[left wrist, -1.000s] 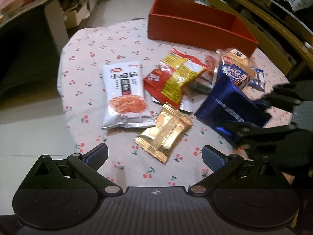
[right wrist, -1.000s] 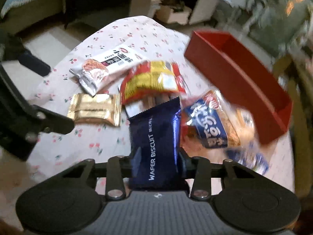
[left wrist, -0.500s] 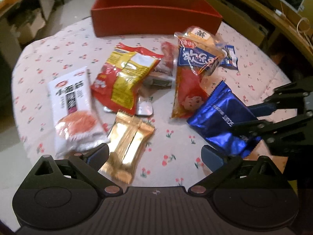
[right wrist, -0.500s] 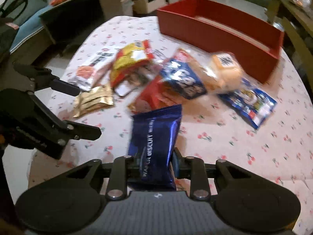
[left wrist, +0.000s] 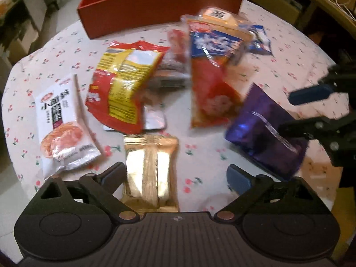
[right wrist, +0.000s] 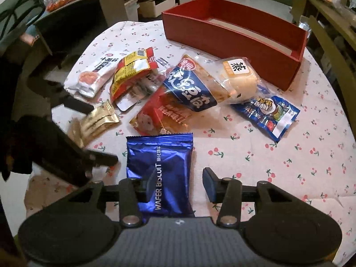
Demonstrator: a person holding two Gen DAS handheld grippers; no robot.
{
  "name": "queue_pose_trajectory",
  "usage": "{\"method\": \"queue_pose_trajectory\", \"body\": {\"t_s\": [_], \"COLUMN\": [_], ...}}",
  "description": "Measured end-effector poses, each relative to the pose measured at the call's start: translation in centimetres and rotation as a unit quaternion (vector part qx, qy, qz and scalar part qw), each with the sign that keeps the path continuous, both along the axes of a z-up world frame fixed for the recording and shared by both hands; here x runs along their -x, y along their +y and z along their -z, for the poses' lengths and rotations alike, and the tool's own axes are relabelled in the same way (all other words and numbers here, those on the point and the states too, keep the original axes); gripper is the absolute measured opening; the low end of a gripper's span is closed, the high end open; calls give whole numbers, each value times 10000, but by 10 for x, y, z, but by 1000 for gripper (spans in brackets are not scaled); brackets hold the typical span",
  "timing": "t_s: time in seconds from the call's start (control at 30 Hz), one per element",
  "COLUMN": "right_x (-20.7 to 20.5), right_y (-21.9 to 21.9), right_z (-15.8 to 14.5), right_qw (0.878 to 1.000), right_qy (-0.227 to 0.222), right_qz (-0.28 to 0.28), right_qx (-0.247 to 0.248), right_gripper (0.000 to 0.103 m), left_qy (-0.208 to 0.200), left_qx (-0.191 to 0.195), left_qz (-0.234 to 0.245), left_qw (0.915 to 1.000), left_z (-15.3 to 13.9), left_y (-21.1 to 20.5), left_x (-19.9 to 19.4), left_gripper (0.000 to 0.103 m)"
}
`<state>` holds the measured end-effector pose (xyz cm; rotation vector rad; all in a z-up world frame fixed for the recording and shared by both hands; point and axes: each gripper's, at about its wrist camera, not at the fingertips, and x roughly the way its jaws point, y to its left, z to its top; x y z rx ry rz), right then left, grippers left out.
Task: Organize snacks
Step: 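Grasp the blue wafer biscuit packet with the right tool and lift, then grasp the gold foil biscuit packet with the left tool while right holds wafer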
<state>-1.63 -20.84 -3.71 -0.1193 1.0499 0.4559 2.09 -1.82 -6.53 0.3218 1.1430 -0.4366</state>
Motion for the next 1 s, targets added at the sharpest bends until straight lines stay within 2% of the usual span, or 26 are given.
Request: {"method": "queue_pose_trajectory", "body": {"t_s": [0.1,0.23,0.33,0.5,0.6,0.67,0.73,0.8,0.87,1.0], "right_x": [1,1,-3,-3,0,1,1,1,3,8], "right_y": [0,4,10,36,46,40,33,28,23,15], "right_z": [1,3,5,12,23,24,23,22,21,11], "right_qw": [10000,10000,9998,9989,9965,9975,9982,9988,9992,9996], "right_qy": [-6,38,107,64,-29,20,7,26,21,-149], "right_qz": [-17,-69,-95,-421,-625,-557,-419,-335,-247,-85], "right_qx": [-6,-51,-152,179,547,428,419,362,328,235], "right_gripper": [69,77,82,92,90,81,79,78,77,77], "left_qy": [36,17,-7,-49,-83,-75,-85,-64,-76,-113], "left_qx": [99,176,186,94,-16,-14,3,56,75,45], "left_qz": [-97,-521,-652,-661,-612,-585,-581,-581,-616,-785], "left_qw": [9999,9985,9977,9978,9981,9983,9983,9983,9980,9968], "left_z": [-3,-6,-5,-4,-3,-4,-4,-5,-7,-10], "left_y": [0,7,7,3,0,-2,-2,-3,-3,-1], "left_x": [1,-12,-17,-16,-13,-12,-12,-11,-11,-11], "left_gripper": [91,92,92,90,88,87,85,80,68,60]}}
